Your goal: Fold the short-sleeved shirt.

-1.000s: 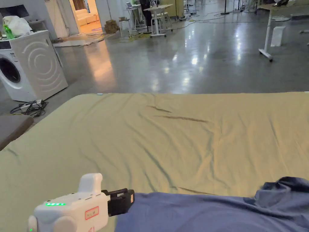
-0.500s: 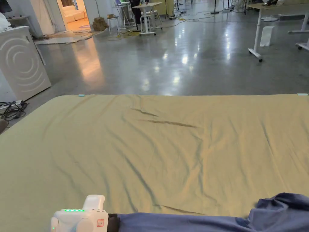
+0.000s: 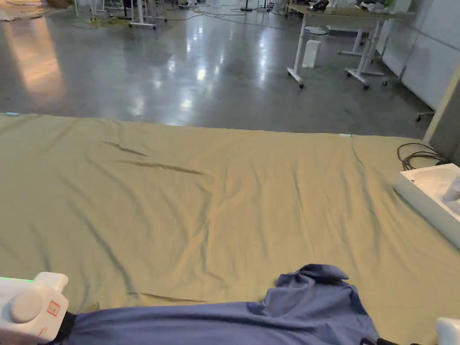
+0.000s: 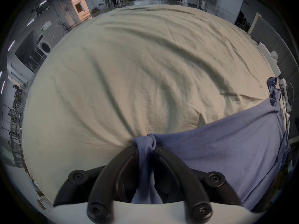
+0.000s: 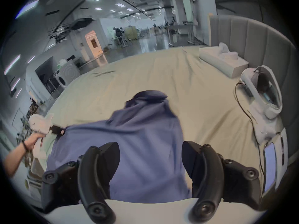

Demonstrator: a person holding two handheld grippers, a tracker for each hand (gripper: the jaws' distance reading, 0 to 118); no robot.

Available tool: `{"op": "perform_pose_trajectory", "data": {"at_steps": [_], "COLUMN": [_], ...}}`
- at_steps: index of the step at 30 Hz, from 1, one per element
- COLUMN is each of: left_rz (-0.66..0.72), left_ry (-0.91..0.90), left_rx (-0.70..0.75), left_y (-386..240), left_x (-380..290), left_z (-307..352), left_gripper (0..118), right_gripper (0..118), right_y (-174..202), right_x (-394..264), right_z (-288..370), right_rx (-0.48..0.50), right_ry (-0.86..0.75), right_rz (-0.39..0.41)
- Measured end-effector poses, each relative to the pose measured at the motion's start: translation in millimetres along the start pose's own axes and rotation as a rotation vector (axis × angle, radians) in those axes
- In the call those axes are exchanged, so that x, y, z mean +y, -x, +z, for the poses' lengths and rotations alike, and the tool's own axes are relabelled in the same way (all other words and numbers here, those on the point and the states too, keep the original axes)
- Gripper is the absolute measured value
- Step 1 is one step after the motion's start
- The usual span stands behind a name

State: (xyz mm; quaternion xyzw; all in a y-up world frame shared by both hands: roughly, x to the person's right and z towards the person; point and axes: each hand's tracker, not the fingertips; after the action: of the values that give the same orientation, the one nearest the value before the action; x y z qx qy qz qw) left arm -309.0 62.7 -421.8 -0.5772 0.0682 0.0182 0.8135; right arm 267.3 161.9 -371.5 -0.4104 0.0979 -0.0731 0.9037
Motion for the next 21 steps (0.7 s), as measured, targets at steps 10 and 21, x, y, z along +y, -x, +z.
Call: {"op": "perform_pose_trajectory", "data": {"at_steps": [10, 21], "left_rz": [0.035, 0.077], "left_ry": [0.025, -0.027], "left_rx": [-0.047, -0.065], "left_y": [-7.6, -4.1], "left_x": [1.3, -4.7], "left_z": [9.4, 16.9], "left_gripper": [15, 15], "right_gripper": [83, 3], "right_y": [-45.5, -2.1], "right_x": [40.2, 20.5], "right_z": [-160.2, -155.3], "right_rx": [-0.210, -0.190], "right_ry": [0.279, 0.197], "right_rz": [0.091, 0.295]}}
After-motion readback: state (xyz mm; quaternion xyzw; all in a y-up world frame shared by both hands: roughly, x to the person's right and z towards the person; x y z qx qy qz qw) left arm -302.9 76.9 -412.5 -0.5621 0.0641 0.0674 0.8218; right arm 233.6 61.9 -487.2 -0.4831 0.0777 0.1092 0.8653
